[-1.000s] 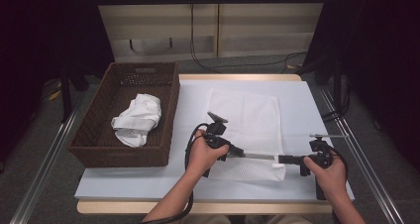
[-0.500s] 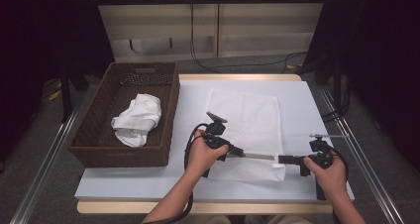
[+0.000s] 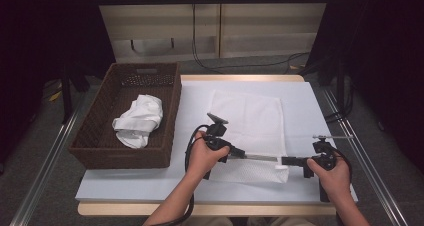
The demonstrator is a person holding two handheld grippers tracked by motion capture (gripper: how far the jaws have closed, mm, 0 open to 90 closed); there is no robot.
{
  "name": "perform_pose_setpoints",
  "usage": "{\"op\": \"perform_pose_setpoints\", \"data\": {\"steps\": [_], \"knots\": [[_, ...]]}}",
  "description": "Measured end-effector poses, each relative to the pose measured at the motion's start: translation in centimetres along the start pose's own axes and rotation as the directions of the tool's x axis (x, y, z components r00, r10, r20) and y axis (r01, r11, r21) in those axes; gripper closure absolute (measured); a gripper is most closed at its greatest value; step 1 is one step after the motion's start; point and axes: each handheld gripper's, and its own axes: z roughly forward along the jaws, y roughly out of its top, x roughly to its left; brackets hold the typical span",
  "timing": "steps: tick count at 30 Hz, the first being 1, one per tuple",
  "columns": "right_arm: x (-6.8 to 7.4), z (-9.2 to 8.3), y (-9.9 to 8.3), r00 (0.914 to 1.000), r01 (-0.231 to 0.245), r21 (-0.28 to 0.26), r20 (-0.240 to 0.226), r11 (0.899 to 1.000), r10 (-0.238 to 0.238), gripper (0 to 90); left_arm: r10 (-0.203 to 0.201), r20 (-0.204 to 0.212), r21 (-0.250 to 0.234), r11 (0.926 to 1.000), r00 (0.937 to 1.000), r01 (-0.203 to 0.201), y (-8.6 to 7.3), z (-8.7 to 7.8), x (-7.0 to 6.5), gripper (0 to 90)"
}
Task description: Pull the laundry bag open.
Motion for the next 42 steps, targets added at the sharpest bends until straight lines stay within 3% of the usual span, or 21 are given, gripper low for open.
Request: {"op": "perform_pose_setpoints", "data": {"steps": [8,10,11,13,14,16,23,29,30,31,35,42], "knots": [[0.12,0.08,0.00,1.0000,0.004,0.007,-0.005,1.000,-0.004,88.3,-0.003,-0.014,-0.007,1.0000,0.9999,0.003,0.01,-0.11,-0.26,86.8],[0.05,-0.01,0.01,0.9999,0.011,0.007,0.011,1.000,-0.011,88.4,0.005,-0.074,-0.010,0.9999,0.9973,-0.005,0.01,-0.35,-0.25,86.8],[-0.21,-0.29,0.03,0.9992,0.013,0.001,0.037,1.000,-0.013,88.4,-0.009,-0.063,-0.016,0.9998,0.9980,0.008,0.00,-0.54,-0.02,86.8],[-0.42,-0.44,0.03,0.9998,0.001,-0.004,0.020,1.000,-0.001,88.4,-0.031,-0.009,-0.016,0.9994,0.9995,0.031,-0.05,-0.86,0.28,86.8],[-0.69,-0.68,-0.02,0.9999,-0.015,-0.003,-0.004,1.000,0.015,88.4,-0.028,-0.009,-0.018,0.9995,0.9996,0.028,-0.06,-0.91,0.21,86.8],[-0.55,-0.60,-0.04,1.0000,-0.003,-0.002,0.008,1.000,0.003,88.4,-0.002,-0.038,-0.010,0.9999,0.9993,0.001,0.04,-0.88,-0.01,86.7],[-0.65,-0.74,-0.03,1.0000,-0.009,-0.003,-0.002,1.000,0.009,88.4,-0.027,-0.002,-0.017,0.9995,0.9996,0.027,-0.02,-0.90,0.20,86.7],[-0.66,-0.72,-0.01,1.0000,-0.007,-0.006,-0.003,1.000,0.007,88.3,-0.020,-0.019,-0.013,0.9997,0.9996,0.020,-0.05,-0.78,0.33,86.8],[-0.65,-0.71,-0.01,1.0000,-0.008,-0.006,-0.003,1.000,0.008,88.3,-0.002,-0.023,-0.004,1.0000,0.9997,0.002,-0.03,-0.80,0.38,86.8],[-0.63,-0.66,0.00,1.0000,-0.005,-0.002,0.000,1.000,0.005,88.4,-0.016,-0.032,-0.009,0.9998,0.9994,0.015,-0.08,-0.69,0.18,86.8],[-0.71,-0.63,-0.03,0.9999,-0.010,0.001,-0.006,1.000,0.010,88.4,-0.010,-0.018,-0.001,0.9999,0.9998,0.010,-0.07,-0.74,0.35,86.7],[-0.70,-0.61,0.04,0.9999,-0.010,0.001,-0.008,1.000,0.010,88.4,-0.013,-0.037,-0.009,0.9999,0.9992,0.013,-0.12,-0.68,0.12,86.8]]}}
